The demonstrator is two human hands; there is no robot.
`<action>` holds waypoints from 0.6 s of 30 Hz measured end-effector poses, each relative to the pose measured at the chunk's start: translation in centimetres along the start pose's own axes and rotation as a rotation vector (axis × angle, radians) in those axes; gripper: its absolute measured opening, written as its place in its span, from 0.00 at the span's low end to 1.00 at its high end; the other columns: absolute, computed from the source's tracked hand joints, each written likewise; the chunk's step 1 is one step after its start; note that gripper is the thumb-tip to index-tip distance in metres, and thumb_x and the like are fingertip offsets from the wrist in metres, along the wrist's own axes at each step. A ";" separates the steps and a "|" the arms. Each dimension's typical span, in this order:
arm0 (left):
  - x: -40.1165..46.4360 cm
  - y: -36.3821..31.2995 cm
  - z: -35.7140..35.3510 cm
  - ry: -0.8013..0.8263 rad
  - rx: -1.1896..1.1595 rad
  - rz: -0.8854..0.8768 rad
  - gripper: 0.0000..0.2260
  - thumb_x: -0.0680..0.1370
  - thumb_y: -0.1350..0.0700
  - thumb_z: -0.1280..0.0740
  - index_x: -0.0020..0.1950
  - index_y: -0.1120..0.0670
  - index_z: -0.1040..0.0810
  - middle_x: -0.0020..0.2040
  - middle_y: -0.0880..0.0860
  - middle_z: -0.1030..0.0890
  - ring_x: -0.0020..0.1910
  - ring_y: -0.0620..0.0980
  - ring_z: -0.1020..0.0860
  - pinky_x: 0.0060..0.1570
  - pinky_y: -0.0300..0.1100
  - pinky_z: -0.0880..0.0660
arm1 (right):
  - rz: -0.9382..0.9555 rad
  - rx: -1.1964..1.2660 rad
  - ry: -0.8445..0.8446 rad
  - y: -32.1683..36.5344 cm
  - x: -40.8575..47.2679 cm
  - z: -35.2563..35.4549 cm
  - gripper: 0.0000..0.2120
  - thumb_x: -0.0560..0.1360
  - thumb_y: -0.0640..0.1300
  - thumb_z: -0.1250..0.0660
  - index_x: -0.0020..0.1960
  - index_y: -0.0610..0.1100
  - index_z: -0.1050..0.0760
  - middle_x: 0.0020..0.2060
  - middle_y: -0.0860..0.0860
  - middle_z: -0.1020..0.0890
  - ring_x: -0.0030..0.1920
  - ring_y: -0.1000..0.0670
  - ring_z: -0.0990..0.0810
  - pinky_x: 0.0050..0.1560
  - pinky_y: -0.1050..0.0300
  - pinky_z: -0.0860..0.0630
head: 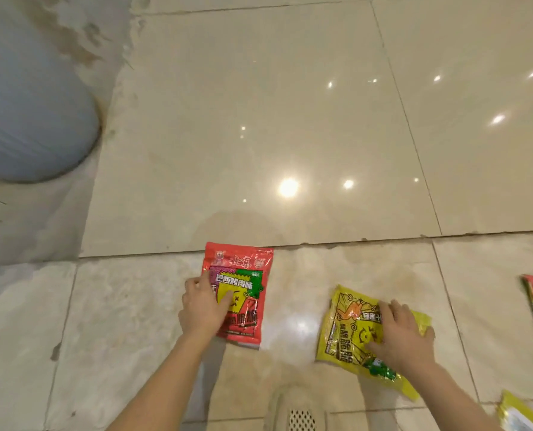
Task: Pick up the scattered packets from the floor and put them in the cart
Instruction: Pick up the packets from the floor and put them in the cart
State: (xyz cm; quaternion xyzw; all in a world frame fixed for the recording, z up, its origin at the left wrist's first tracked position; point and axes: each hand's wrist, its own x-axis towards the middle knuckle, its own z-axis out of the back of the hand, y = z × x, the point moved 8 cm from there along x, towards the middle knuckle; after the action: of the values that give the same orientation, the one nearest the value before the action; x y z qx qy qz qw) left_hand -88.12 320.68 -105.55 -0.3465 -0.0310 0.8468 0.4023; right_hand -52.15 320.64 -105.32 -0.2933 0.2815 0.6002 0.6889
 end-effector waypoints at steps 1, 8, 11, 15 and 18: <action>0.9 0.6 -0.6 -0.006 -0.069 0.034 0.28 0.73 0.47 0.30 0.68 0.56 0.34 0.63 0.60 0.30 0.63 0.60 0.31 0.59 0.53 0.30 | 0.008 -0.014 0.018 -0.3 0.6 -0.5 0.43 0.73 0.59 0.36 0.76 0.48 0.57 0.77 0.50 0.54 0.77 0.47 0.54 0.72 0.39 0.45; 3.6 3.2 -2.0 -0.007 -0.183 0.239 0.38 0.64 0.44 0.22 0.65 0.59 0.37 0.59 0.59 0.26 0.59 0.63 0.27 0.59 0.57 0.29 | -0.039 0.091 -0.055 -2.2 2.9 0.2 0.46 0.65 0.65 0.29 0.72 0.47 0.46 0.66 0.48 0.33 0.68 0.47 0.33 0.68 0.43 0.38; 3.0 3.6 -3.0 0.109 -0.334 0.274 0.35 0.61 0.47 0.20 0.60 0.59 0.30 0.50 0.54 0.22 0.53 0.58 0.21 0.56 0.51 0.26 | -0.170 0.499 -0.007 -2.8 3.1 -0.9 0.41 0.62 0.59 0.23 0.64 0.40 0.37 0.57 0.44 0.25 0.58 0.42 0.24 0.56 0.49 0.26; 0.9 2.5 -3.7 0.186 -0.725 0.260 0.13 0.68 0.60 0.23 0.48 0.56 0.22 0.48 0.60 0.17 0.41 0.55 0.19 0.48 0.50 0.23 | -0.283 1.051 0.063 -2.3 2.2 -2.8 0.30 0.60 0.51 0.20 0.55 0.37 0.25 0.45 0.44 0.17 0.45 0.42 0.17 0.48 0.44 0.20; -1.2 1.5 -3.1 0.178 -0.911 0.244 0.16 0.72 0.66 0.29 0.58 0.59 0.27 0.48 0.60 0.18 0.40 0.56 0.19 0.42 0.48 0.23 | -0.245 1.305 -0.009 -1.3 0.4 -1.4 0.12 0.70 0.36 0.28 0.52 0.39 0.25 0.43 0.43 0.17 0.41 0.43 0.17 0.39 0.52 0.19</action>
State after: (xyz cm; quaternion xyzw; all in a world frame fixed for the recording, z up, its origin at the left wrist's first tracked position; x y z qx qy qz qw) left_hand -86.69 318.12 -107.73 -0.5596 -0.3235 0.7553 0.1083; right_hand -50.83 319.70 -106.47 0.1567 0.5491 0.2252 0.7895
